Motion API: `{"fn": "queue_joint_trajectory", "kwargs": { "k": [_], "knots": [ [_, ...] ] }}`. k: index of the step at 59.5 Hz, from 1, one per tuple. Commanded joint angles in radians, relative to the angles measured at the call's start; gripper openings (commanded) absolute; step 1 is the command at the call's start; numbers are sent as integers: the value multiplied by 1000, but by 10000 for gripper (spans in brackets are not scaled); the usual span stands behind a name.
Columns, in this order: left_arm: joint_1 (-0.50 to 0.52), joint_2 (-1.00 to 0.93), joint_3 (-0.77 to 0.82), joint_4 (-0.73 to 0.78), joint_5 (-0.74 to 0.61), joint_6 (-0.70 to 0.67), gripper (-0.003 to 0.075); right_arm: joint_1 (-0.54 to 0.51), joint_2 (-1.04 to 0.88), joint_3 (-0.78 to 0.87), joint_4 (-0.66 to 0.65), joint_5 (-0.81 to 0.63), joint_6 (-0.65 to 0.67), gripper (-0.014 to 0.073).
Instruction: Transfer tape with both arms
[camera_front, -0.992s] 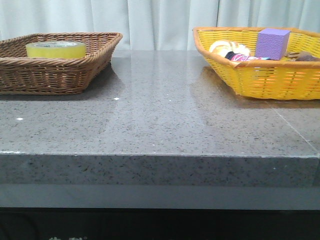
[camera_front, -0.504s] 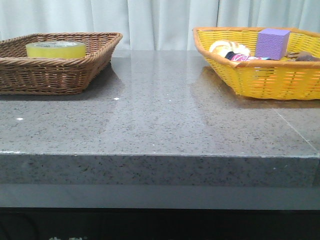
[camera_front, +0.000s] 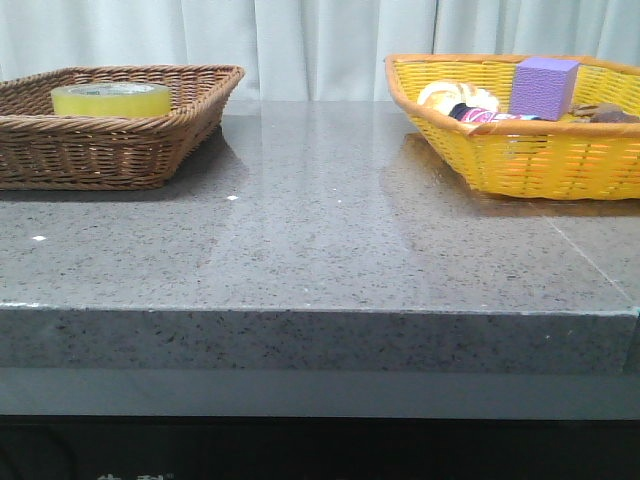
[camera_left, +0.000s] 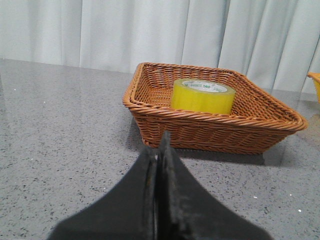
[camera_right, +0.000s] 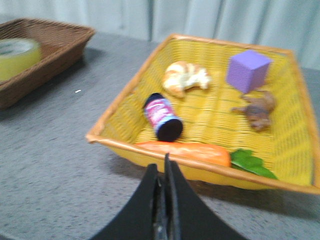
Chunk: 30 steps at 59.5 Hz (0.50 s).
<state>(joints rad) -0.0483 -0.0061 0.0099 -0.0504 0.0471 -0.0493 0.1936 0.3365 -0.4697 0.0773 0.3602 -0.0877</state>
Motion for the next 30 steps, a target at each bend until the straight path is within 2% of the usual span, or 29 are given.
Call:
{"fn": "queue_joint_trajectory", "kwargs": {
  "k": [1, 12, 24, 30],
  "knots": [
    [2, -17, 39, -6, -76, -2, -20, -56, -87, 75, 24, -156, -10, -69],
    [2, -17, 39, -6, -76, -2, -20, -114, -238, 286, 60, -254, -10, -69],
    [2, -17, 39, -6, -76, -2, -20, -124, -369, 434, 60, -335, -10, -69],
    [2, -17, 39, -6, -76, -2, -20, -124, -375, 472, 60, -377, -10, -69]
  ]
}}
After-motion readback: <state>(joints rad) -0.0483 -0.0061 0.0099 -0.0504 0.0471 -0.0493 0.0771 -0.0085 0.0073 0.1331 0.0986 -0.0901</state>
